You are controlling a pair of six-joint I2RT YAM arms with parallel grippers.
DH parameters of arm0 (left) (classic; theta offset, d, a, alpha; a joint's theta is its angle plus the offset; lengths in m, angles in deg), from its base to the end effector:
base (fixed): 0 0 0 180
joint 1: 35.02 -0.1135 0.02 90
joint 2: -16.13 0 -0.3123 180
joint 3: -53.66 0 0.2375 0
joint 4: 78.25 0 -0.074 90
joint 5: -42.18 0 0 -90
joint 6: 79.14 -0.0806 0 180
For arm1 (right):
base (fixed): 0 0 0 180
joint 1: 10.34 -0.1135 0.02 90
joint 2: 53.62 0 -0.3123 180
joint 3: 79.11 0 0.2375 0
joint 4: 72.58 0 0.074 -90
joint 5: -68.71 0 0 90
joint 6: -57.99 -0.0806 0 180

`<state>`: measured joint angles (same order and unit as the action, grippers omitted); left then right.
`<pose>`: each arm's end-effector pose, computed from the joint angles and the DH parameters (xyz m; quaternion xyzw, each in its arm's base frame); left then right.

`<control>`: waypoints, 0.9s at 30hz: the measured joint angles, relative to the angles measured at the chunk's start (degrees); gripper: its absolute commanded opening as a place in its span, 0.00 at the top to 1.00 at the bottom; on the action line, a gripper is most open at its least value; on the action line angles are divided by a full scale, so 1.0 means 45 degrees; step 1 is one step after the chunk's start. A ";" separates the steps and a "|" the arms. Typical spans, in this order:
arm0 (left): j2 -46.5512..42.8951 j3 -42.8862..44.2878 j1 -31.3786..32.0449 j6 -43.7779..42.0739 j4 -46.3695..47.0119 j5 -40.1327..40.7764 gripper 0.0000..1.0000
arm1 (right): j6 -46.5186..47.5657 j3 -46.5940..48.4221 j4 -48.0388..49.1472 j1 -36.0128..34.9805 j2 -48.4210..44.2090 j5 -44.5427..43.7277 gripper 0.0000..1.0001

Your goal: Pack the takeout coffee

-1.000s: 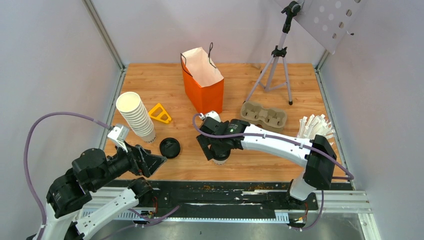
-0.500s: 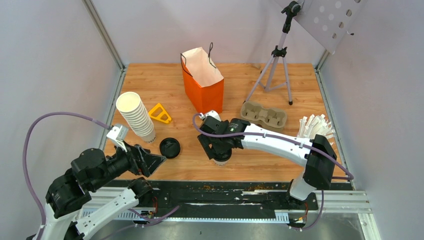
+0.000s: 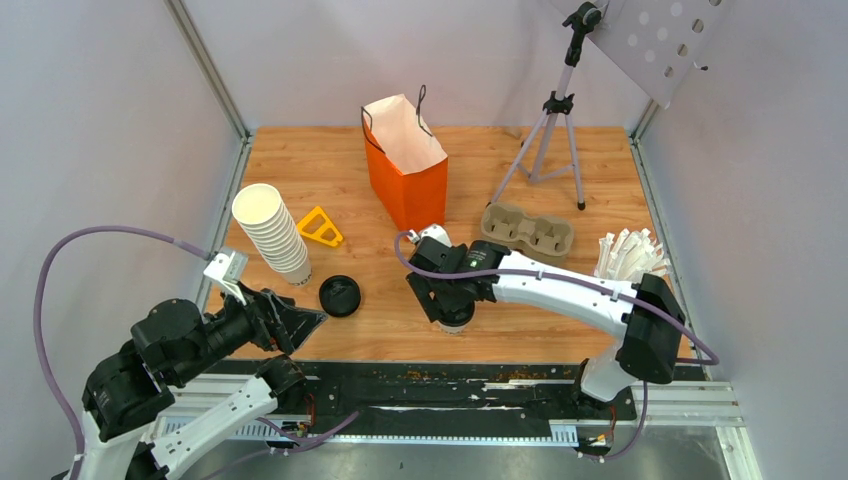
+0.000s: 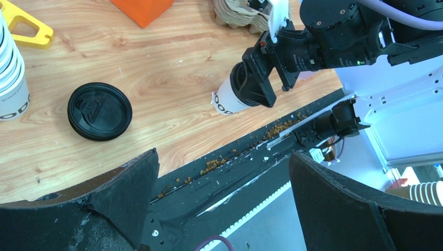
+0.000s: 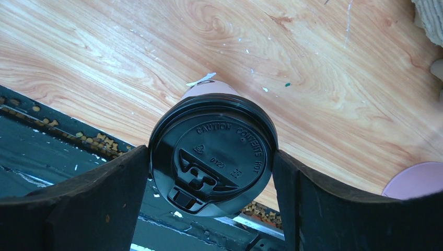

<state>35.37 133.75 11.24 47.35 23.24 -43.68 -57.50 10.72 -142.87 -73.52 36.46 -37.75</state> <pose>-0.0041 0.0127 0.3770 0.0475 0.8056 -0.3680 0.4619 0.1595 0.2649 0.2821 -0.2922 0.9310 0.0160 0.2182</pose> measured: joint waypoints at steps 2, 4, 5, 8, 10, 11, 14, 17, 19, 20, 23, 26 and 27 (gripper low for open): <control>0.0005 0.0000 0.0000 0.0005 -0.0058 0.0010 0.00 | -0.0019 -0.0087 -0.0039 0.0039 -0.0097 -0.0117 0.20; 0.0005 0.0010 0.0000 0.0005 -0.0083 0.0010 0.00 | -0.0024 -0.0209 -0.0112 0.0107 -0.0233 -0.0243 0.20; 0.0005 0.0024 0.0000 0.0005 -0.0102 0.0010 0.00 | -0.0029 -0.0311 -0.0170 0.0194 -0.0340 -0.0306 0.20; 0.0000 0.0063 0.0000 0.0005 -0.0160 0.0019 0.00 | -0.0015 -0.0748 -0.0257 0.0733 -0.0835 -0.0437 0.21; 0.0005 0.0068 0.0000 0.0005 -0.0165 0.0053 0.00 | 0.0019 -0.1146 -0.0335 0.1345 -0.1355 -0.0486 0.21; 0.0005 0.0068 0.0000 0.0005 -0.0180 0.0063 0.00 | 0.0029 -0.1345 -0.0384 0.1749 -0.1681 -0.0515 0.21; 0.0015 0.0068 0.0000 0.0000 -0.0204 0.0097 0.00 | 0.0160 -0.1685 -0.0505 0.2958 -0.2463 -0.0559 0.21; 0.0073 0.0068 0.0000 -0.0010 -0.0194 0.0102 0.00 | 0.0408 -0.1783 -0.0559 0.4318 -0.3109 -0.0563 0.21; 0.0121 0.0068 0.0000 -0.0049 -0.0170 0.0102 0.00 | 0.0607 -0.1851 -0.0559 0.5168 -0.3424 -0.0573 0.21; 0.0155 0.0068 0.0000 -0.0068 -0.0151 0.0097 0.00 | 0.0714 -0.1938 -0.0549 0.5649 -0.3546 -0.0549 0.21; 0.0301 0.0068 0.0000 -0.0146 -0.0146 0.0102 0.00 | 0.0913 -0.2259 -0.0554 0.6494 -0.3633 -0.0510 0.21; 0.0481 0.0063 0.0000 -0.0194 -0.0146 0.0107 0.00 | 0.1107 -0.2735 -0.0549 0.7067 -0.3633 -0.0257 0.21; 0.0525 0.0063 0.0000 -0.0204 -0.0146 0.0107 0.00 | 0.1156 -0.2856 -0.0529 0.7223 -0.3633 -0.0199 0.21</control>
<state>37.73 134.03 11.24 46.43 22.59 -43.20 -52.30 -2.13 -145.26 -41.01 20.12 -38.65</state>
